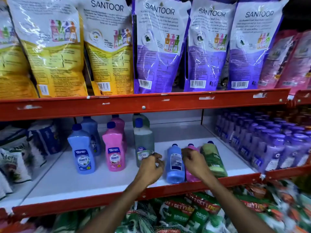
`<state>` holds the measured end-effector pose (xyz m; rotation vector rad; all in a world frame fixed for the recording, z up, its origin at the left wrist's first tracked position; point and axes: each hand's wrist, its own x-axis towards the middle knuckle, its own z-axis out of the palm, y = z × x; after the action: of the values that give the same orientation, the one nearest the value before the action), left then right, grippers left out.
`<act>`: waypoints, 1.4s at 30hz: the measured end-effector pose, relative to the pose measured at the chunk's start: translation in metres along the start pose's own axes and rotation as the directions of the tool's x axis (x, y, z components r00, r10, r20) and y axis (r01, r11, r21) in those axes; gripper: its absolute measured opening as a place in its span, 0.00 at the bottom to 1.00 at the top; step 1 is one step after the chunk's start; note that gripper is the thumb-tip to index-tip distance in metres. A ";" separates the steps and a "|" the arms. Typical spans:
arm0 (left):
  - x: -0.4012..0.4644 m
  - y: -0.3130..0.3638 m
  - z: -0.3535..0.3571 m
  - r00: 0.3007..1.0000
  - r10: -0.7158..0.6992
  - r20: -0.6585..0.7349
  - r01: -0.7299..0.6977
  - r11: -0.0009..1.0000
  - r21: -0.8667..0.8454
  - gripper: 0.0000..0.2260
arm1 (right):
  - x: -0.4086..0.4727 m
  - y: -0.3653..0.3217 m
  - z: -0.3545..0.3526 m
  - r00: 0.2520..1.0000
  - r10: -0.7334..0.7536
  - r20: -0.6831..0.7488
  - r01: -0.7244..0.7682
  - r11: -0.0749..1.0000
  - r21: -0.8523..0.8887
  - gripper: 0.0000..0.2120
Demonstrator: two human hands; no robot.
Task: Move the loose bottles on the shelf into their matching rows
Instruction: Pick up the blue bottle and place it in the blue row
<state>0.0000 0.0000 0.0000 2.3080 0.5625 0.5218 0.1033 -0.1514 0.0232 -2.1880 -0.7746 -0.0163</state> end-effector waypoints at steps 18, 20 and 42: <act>0.045 0.031 0.028 0.891 -0.341 0.301 0.447 0.775 -0.447 0.09 | 0.013 0.024 0.010 0.970 0.238 0.056 -0.244 0.956 0.161 0.07; 0.033 0.026 0.016 0.925 -0.264 0.272 0.372 0.771 -0.516 0.05 | 0.005 0.018 0.009 0.971 0.227 0.070 -0.238 0.926 0.294 0.08; -0.089 -0.187 -0.196 0.960 -0.052 -0.275 -0.080 0.890 -0.449 0.17 | -0.056 -0.207 0.223 0.968 -0.247 0.036 0.209 0.883 0.421 0.12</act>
<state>-0.2192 0.1816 -0.0168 1.7995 0.4911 0.8968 -0.1052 0.0763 -0.0010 -1.6951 -0.9856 0.1175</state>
